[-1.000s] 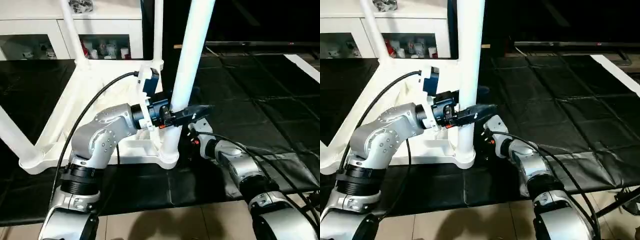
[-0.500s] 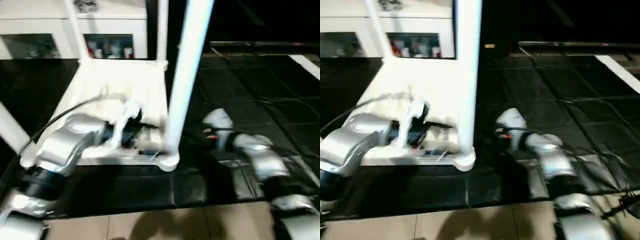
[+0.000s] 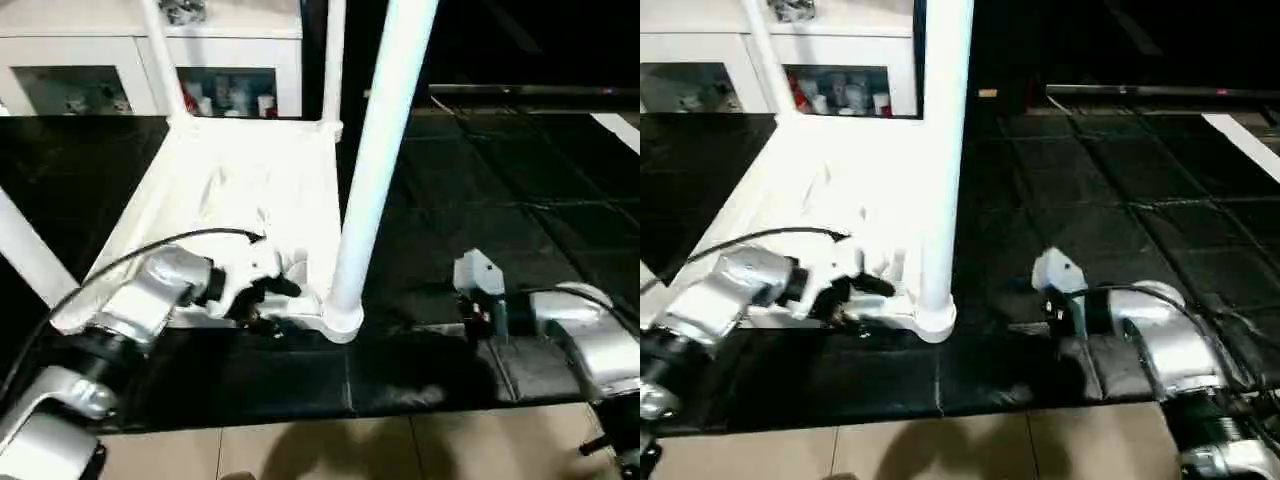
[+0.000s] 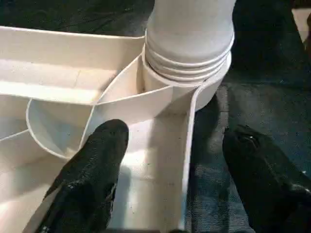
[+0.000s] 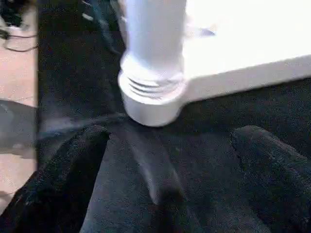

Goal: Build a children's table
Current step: Rotate table base

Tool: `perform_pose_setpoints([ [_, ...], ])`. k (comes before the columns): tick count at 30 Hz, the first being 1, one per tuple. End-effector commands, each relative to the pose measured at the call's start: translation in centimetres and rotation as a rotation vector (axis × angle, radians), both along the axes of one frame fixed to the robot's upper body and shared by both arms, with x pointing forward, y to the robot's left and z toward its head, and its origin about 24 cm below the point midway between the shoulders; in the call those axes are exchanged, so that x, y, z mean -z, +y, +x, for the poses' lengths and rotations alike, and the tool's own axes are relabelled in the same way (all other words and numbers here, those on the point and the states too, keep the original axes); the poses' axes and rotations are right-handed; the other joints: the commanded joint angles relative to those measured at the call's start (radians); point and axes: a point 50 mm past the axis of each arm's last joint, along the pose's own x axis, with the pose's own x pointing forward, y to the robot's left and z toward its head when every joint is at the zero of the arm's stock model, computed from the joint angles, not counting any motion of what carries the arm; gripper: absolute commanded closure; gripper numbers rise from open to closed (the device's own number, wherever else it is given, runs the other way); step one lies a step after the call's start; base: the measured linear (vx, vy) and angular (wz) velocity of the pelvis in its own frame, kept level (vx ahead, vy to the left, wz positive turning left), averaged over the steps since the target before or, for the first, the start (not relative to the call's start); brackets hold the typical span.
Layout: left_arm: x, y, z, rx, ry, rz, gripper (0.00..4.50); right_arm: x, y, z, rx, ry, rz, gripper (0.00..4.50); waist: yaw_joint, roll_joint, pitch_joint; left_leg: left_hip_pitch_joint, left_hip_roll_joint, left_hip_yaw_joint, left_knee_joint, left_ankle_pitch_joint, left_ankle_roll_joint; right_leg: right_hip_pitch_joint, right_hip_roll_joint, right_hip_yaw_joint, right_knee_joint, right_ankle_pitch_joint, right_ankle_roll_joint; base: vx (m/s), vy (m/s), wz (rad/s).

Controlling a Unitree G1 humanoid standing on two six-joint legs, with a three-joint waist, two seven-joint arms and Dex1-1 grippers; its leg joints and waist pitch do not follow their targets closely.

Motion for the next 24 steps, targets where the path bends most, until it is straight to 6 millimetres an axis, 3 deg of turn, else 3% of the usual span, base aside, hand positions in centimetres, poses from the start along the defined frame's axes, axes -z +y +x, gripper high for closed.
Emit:
perform_pose_setpoints([
  [1,-0.11,-0.02,0.42,0.008,-0.024,0.02,1.36,-0.29,0.33,-0.48,-0.035,0.02,0.015,0.0,0.008,0.001,-0.071,-0.001,0.019,-0.003,-0.062,-0.184,0.055,0.061,-0.065,0.052,-0.084,-0.29,-0.146,0.0,0.0,0.0],
  [4,0.14,-0.14,0.7,0.024,-0.025,0.024,1.61,-0.45,0.63,-0.85,-0.05,0.039,0.018,0.0,0.013,0.001,-0.071,0.0,0.019,-0.003,-0.061,-0.18,0.057,0.061,-0.065,0.052,-0.087,-0.285,-0.142,0.0,0.0,0.0],
  [7,0.04,-0.24,0.77,0.037,-0.004,0.011,1.75,-0.54,0.76,-0.91,-0.055,0.051,0.021,0.0,0.019,0.0,-0.074,0.0,0.023,-0.004,-0.062,-0.166,0.05,0.061,-0.069,0.054,-0.077,-0.232,-0.167,0.0,0.0,0.0],
  [13,0.23,0.24,1.11,0.045,0.009,0.042,2.17,-0.75,0.91,-1.03,-0.056,0.063,0.027,0.0,0.021,0.003,-0.074,-0.001,0.02,-0.004,-0.062,-0.172,0.045,0.063,-0.07,0.052,-0.081,-0.253,-0.154,0.0,0.0,0.0],
  [20,0.31,0.36,1.01,0.067,0.05,0.043,2.93,-0.66,1.21,-1.13,-0.057,0.073,0.03,0.0,0.022,0.003,-0.074,-0.001,0.023,-0.005,-0.063,-0.171,0.041,0.063,-0.072,0.053,-0.079,-0.24,-0.164,0.0,0.0,0.0],
  [24,0.34,0.33,1.05,0.074,0.059,0.037,3.05,-0.57,1.29,-1.0,-0.052,0.072,0.029,0.0,0.022,0.002,-0.073,0.0,0.022,-0.005,-0.062,-0.176,0.04,0.064,-0.072,0.053,-0.08,-0.246,-0.164,0.0,0.0,0.0],
])
